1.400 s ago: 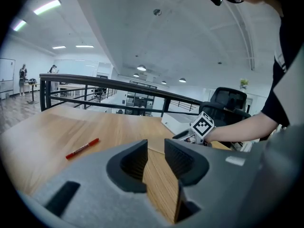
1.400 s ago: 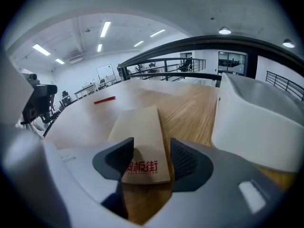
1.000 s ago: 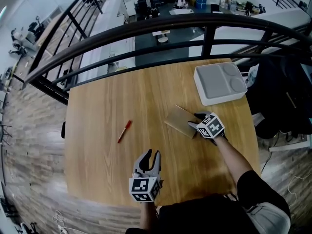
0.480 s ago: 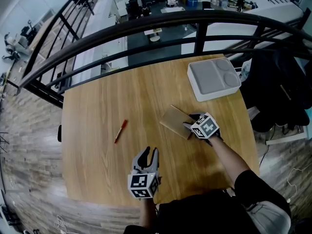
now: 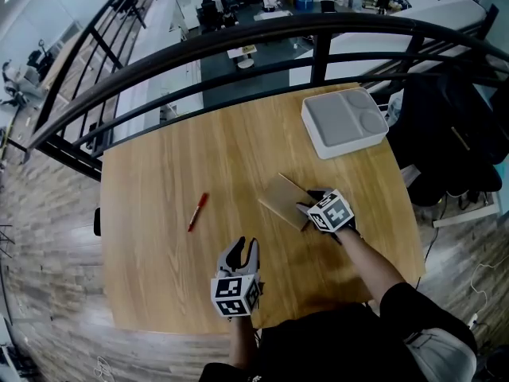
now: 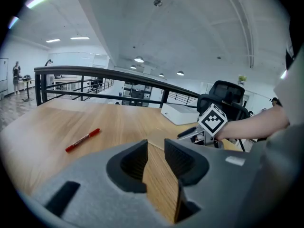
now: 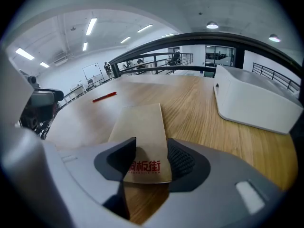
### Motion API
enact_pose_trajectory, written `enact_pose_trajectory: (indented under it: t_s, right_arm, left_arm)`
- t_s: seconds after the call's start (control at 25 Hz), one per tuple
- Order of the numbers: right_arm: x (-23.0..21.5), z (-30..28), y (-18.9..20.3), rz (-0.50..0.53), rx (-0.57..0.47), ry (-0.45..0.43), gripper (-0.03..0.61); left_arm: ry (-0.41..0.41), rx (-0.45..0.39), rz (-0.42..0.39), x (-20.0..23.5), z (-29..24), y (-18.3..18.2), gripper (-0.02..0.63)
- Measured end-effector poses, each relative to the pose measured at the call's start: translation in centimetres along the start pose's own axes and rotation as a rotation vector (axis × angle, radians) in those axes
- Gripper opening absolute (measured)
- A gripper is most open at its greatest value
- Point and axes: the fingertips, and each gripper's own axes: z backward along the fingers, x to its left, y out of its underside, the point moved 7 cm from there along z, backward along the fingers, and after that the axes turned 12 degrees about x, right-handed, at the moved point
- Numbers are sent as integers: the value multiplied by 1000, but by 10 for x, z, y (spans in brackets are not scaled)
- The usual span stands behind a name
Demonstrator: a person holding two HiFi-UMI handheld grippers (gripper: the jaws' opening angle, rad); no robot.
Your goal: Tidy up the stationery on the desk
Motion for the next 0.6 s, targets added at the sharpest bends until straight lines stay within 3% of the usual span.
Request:
enact_pose_trajectory:
  t_s: [0.6]
  right_arm:
    - [42,5,19,-85,3,40,210]
  left_arm:
    - [39,49,-7,13,9,22,115]
